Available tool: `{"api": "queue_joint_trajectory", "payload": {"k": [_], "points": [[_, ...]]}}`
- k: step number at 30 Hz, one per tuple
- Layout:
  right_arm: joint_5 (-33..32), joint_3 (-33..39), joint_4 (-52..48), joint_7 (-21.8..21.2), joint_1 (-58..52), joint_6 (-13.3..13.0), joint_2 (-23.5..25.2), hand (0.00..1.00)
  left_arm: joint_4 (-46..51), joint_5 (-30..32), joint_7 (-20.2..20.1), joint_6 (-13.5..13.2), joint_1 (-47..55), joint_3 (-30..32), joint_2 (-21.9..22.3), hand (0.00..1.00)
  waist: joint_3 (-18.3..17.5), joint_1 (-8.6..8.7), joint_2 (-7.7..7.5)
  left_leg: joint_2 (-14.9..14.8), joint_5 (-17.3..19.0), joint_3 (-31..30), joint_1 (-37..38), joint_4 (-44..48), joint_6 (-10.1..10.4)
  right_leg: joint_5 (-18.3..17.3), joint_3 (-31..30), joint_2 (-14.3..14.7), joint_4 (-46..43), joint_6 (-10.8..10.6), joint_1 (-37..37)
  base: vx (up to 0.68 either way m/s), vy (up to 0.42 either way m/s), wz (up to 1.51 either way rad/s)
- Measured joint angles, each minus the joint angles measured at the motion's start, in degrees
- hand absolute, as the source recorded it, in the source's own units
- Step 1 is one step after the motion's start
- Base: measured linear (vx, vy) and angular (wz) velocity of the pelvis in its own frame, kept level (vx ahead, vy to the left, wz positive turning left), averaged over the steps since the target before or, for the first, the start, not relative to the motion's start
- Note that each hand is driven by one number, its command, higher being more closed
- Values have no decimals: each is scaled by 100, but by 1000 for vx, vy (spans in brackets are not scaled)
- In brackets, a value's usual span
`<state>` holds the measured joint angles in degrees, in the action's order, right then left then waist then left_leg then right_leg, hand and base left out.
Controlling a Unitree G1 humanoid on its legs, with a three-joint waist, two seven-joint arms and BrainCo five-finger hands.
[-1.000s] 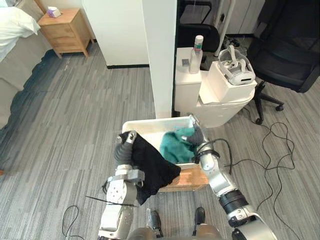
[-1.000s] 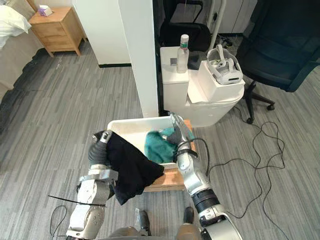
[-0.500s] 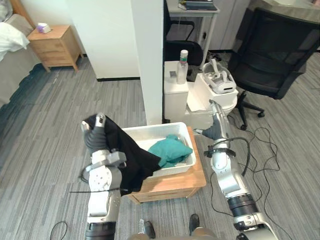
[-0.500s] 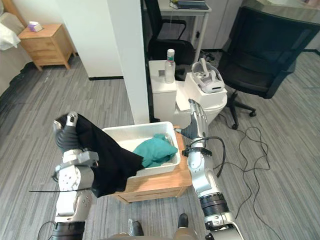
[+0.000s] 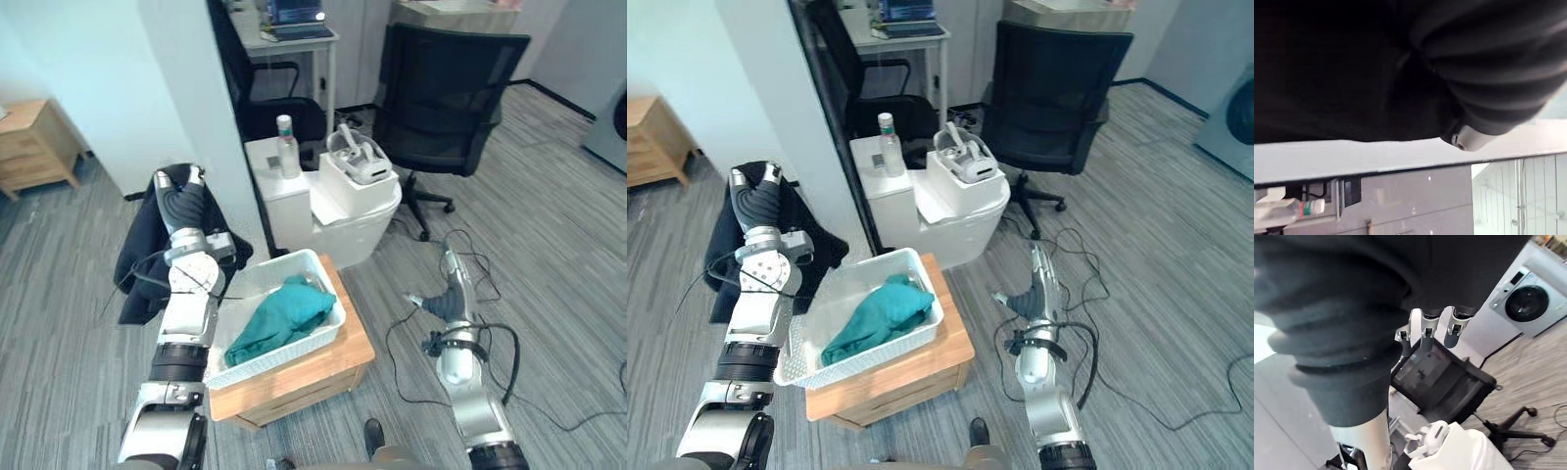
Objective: Tidy the bed and pick cloth on bed and put in laundry
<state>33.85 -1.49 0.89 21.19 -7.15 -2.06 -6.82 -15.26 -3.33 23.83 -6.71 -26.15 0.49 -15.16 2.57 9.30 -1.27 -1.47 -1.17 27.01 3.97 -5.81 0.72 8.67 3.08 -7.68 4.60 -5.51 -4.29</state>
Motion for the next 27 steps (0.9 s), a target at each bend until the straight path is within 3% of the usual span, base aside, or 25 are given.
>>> {"api": "queue_joint_trajectory", "payload": {"k": [5, 11, 13, 18, 21, 25, 27], "points": [[3, -183, 0, 1, -69, -49, 17, 0, -307, 189, -41, 120, 234, -282, 350, 100, 1, 105, 1, 19, 10, 65, -26, 3, 7, 48, -80, -10, 68, -1, -22, 6, -18, -5], [6, -204, 19, 5, -245, -88, 147, 0, 62, 126, -389, 115, 1430, -778, 954, 100, 3, 111, 18, 25, 34, 134, -18, -1, 18, 51, -136, 16, 67, -18, -51, -13, -27, -7], [7, -263, 67, 11, -247, -88, 197, 0, 289, -47, -455, 89, 1683, -883, 1103, 100, -4, 94, 52, 25, 33, 131, -18, -3, 17, 41, -129, 45, 62, -32, -50, -35, -35, 1], [24, -512, 314, 34, -326, -134, 206, 0, 600, -688, -659, -170, 2048, -1409, 1398, 100, -149, 80, 297, 12, 34, -14, -15, -7, 22, -49, 6, -15, 41, -111, 19, -22, -24, 13], [21, -635, 561, 42, -383, -134, 205, 0, 588, -923, -765, -264, 2179, -1899, 1415, 100, -158, 51, 302, -4, 47, -45, -36, -8, 54, -63, 35, -16, 34, -92, 25, -21, -18, 13], [-7, -877, 887, 124, -383, -134, 224, 0, -176, -943, -888, -253, 2271, -2329, 1555, 100, -177, 55, 244, 0, 48, -41, -61, -9, 56, -83, 24, -23, 33, -83, -7, -15, -16, 0], [-21, -1001, 976, 128, -417, -132, 318, 0, -849, -698, -886, -116, 2260, -2355, 1638, 100, -190, 78, 183, 1, 47, -29, -68, -9, 58, -79, 13, -19, 34, -79, -25, -14, -25, -4]]}}
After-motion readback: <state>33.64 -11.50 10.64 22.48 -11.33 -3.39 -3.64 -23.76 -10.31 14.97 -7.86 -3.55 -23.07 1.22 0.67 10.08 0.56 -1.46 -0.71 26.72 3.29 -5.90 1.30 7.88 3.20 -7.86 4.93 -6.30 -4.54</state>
